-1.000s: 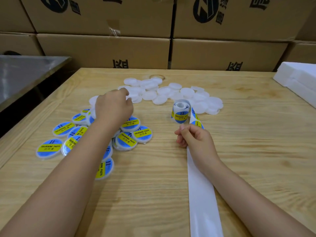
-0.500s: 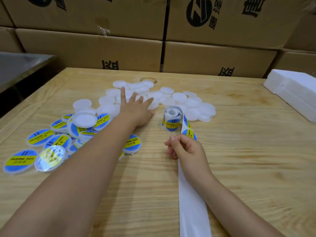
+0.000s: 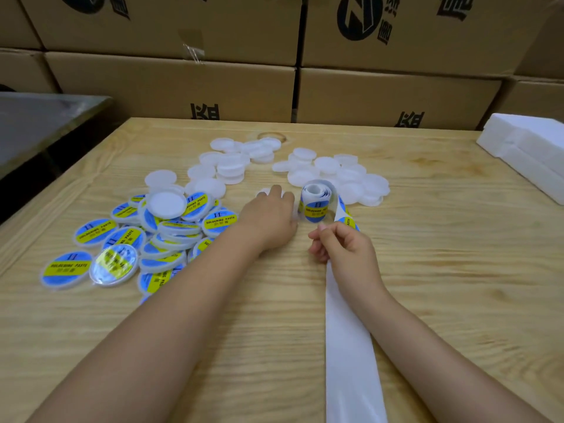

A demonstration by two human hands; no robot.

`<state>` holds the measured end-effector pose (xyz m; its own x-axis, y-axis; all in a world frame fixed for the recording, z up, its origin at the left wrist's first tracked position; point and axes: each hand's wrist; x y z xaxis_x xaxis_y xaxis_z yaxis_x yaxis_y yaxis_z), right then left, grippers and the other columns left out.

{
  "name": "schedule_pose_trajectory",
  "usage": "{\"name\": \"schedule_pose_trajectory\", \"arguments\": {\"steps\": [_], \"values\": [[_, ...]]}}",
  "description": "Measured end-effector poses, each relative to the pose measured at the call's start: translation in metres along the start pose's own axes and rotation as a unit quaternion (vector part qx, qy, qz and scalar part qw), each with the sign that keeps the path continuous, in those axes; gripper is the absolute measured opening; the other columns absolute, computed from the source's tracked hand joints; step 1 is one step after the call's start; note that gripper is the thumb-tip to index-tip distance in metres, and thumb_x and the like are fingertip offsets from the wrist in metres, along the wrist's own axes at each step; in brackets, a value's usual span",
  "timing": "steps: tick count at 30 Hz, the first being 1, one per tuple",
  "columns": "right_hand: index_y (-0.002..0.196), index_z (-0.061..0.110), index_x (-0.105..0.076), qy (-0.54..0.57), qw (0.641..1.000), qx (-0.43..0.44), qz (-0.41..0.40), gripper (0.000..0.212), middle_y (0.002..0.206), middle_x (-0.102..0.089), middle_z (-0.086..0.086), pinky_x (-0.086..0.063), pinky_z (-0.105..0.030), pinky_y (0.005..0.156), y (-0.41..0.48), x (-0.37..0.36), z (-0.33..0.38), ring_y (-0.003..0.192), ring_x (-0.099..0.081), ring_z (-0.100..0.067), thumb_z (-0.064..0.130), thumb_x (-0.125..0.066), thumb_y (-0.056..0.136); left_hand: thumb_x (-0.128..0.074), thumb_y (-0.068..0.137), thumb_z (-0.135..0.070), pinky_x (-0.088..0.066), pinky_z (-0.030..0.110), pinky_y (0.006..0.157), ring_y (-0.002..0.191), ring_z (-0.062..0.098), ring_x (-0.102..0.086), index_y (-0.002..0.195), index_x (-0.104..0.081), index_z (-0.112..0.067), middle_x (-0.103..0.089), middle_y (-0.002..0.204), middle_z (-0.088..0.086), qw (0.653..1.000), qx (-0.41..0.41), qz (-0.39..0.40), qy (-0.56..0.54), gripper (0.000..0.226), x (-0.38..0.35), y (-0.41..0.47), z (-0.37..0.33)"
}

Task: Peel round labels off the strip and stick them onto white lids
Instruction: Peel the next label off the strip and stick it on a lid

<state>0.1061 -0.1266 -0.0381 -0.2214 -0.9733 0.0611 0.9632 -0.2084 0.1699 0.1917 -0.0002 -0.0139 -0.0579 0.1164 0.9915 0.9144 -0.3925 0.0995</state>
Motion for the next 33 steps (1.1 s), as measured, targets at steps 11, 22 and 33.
{"name": "schedule_pose_trajectory", "arguments": {"steps": [11,22,33], "values": [[0.074,0.015,-0.065,0.020,0.996,-0.022,-0.086,0.023,0.062,-0.060,0.003,-0.045,-0.018,0.062,-0.001,0.005,0.003,0.059,-0.055,-0.006,0.010,-0.050,0.090,-0.043,0.088,-0.023,-0.017,0.059,0.107,0.127,0.042,-0.035,0.129,-0.032,-0.011,-0.042,0.128,0.014,0.996,0.050,-0.024,0.076,0.044,-0.007,-0.077,-0.059],[0.085,0.007,-0.061,0.196,0.968,-0.119,-0.101,0.021,0.080,-0.069,-0.007,-0.051,-0.019,0.059,0.003,0.026,0.021,0.064,-0.060,-0.015,0.007,-0.042,0.094,-0.057,0.074,-0.003,-0.045,0.038,0.076,0.082,0.028,-0.062,0.084,-0.068,-0.004,-0.067,0.088,0.009,0.944,-0.291,-0.144,-0.065,0.015,-0.013,-0.102,-0.075],[0.118,0.012,-0.058,-0.073,0.972,-0.210,0.076,0.027,0.113,-0.061,-0.009,-0.038,-0.019,0.037,0.033,0.020,0.047,0.045,-0.056,-0.018,0.016,-0.046,0.094,-0.053,0.072,-0.008,-0.042,0.032,0.056,0.065,0.029,-0.055,0.079,-0.071,-0.007,-0.066,0.074,0.006,0.916,-0.359,-0.113,-0.141,0.019,-0.007,-0.113,-0.074]]}}
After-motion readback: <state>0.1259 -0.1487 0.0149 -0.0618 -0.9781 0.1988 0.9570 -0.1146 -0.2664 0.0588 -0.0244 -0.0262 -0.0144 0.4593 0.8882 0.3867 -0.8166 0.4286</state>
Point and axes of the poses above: each hand's wrist, its own y-axis towards the middle knuckle, its own x-axis out of the back of the hand, z = x × y
